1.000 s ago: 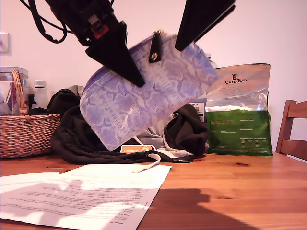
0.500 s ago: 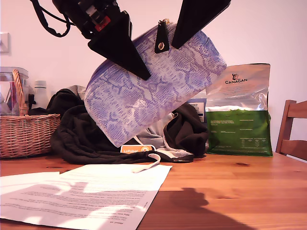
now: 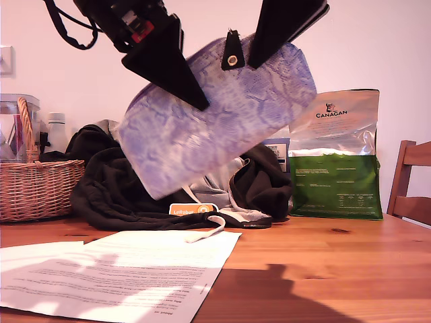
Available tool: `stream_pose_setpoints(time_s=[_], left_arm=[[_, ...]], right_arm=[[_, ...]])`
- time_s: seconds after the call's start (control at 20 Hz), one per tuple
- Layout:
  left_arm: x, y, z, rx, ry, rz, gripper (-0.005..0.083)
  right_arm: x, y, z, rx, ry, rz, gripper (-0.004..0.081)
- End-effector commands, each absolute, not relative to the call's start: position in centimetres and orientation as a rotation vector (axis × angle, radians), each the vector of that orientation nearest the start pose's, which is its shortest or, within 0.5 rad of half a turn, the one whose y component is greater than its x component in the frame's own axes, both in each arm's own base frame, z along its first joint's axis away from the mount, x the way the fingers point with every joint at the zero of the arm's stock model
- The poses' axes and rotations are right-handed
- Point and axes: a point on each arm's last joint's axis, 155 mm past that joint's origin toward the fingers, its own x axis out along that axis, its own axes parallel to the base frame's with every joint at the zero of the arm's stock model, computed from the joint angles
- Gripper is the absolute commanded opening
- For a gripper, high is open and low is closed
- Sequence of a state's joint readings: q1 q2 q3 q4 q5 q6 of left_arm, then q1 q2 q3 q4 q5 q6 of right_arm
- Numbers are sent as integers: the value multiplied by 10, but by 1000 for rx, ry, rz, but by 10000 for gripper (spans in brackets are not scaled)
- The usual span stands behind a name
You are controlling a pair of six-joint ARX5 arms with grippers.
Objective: Open the zipper in the zip bag in front of you
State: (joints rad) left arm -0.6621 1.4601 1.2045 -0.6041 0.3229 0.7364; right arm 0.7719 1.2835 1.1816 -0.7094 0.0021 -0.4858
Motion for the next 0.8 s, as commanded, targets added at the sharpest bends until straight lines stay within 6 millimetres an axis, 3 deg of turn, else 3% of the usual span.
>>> stream_pose_setpoints(time_s=[0.0, 0.2, 0.35, 0.4, 0.5, 0.55, 0.75], left_arm=[[286, -289, 202, 777, 447, -1170, 292], [286, -279, 234, 747, 384, -1101, 291], [275, -276, 256, 551, 431, -1058, 281], [273, -273, 259, 492, 459, -1040, 236], [261, -271, 256, 361, 553, -1060, 30], [251, -275, 254, 319, 577, -1113, -22], [253, -277, 243, 174, 531, -1085, -19]], right_arm=[[263, 257, 199, -695, 630, 911, -10], [266, 255, 199, -611, 666, 888, -10], [272, 251, 200, -592, 668, 866, -10], [274, 249, 200, -575, 673, 854, -10], [277, 246, 201, -556, 680, 837, -10], [279, 245, 201, -544, 681, 828, -10], [283, 249, 207, -489, 666, 826, -10]])
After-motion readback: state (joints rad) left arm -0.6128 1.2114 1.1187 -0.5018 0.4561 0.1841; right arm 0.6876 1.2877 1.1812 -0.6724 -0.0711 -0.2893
